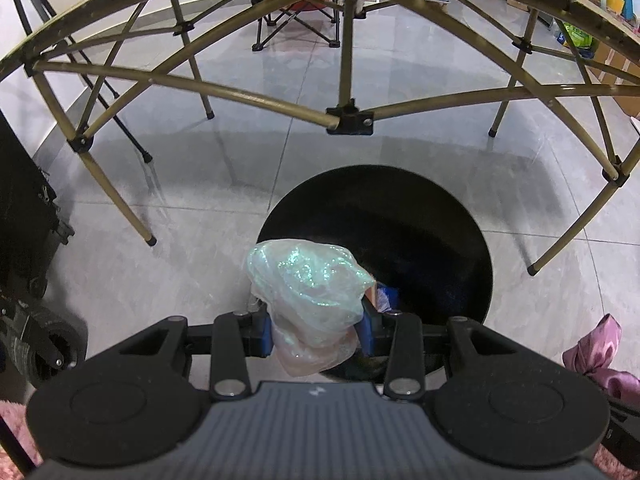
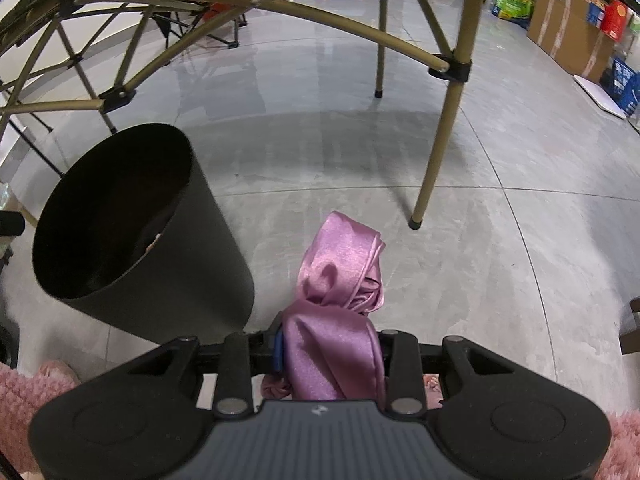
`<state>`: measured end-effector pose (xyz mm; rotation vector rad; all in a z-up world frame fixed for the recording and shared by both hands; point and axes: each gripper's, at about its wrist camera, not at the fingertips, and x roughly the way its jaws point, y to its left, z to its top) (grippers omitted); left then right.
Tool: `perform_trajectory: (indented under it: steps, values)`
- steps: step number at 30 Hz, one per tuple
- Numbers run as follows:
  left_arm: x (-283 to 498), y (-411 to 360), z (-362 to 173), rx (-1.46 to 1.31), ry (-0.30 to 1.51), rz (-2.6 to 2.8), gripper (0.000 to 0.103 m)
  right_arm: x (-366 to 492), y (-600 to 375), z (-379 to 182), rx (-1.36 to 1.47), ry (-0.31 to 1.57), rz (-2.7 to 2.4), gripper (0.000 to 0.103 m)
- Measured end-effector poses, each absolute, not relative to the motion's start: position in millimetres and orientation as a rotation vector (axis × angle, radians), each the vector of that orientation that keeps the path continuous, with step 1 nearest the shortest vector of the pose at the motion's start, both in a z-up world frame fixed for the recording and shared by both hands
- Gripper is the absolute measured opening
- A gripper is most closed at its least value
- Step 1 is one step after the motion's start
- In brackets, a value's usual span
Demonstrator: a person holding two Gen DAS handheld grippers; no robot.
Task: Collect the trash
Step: 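Lower the clear plastic bag in the left tool into the bin and open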
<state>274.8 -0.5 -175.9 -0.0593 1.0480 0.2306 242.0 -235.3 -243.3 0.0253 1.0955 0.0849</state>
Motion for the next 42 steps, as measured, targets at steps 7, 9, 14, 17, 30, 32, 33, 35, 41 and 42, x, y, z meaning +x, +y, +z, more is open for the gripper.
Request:
perform_trajectory:
  steps: [7, 9, 14, 17, 30, 32, 33, 35, 41, 42]
  values:
    - [294.3, -13.8, -177.8, -0.057, 1.051, 0.222, 0.039, 243.8, -246.1, -244.2, 0.033, 1.075, 0.051, 0.032]
    - [300.1, -17.9, -178.5, -0.057, 1.055, 0.225, 0.039, 244.6, -249.1, -245.4, 0.035, 1.077, 0.044, 0.032]
    - [316.5, -25.5, -180.8, -0.066, 1.055, 0.243, 0.039, 248.2, -257.2, -250.2, 0.039, 1.087, 0.016, 0.032]
    - [323.3, -32.3, -182.6, -0.062, 1.062, 0.238, 0.039, 248.9, -259.8, -252.1, 0.036, 1.092, 0.006, 0.032]
    - [337.9, -42.9, -191.4, -0.059, 1.105, 0.224, 0.039, 255.2, -259.1, -260.1, 0.018, 1.12, -0.008, 0.032]
    - [338.6, -43.0, -191.5, -0.062, 1.109, 0.223, 0.039, 255.1, -258.6, -260.4, 0.012, 1.119, -0.006, 0.032]
    - [338.2, -42.9, -191.1, -0.062, 1.108, 0.223, 0.04, 255.0, -258.8, -261.0, 0.01, 1.121, -0.008, 0.032]
    - [337.9, -42.3, -190.8, -0.063, 1.109, 0.228, 0.042, 254.9, -259.7, -261.6, 0.012, 1.123, -0.01, 0.032]
    - [334.7, -40.8, -186.8, -0.067, 1.088, 0.252, 0.092, 252.1, -259.9, -259.9, 0.015, 1.117, -0.009, 0.032]
    - [333.7, -40.3, -185.2, -0.067, 1.078, 0.266, 0.099, 252.2, -260.2, -260.0, 0.015, 1.115, -0.009, 0.032]
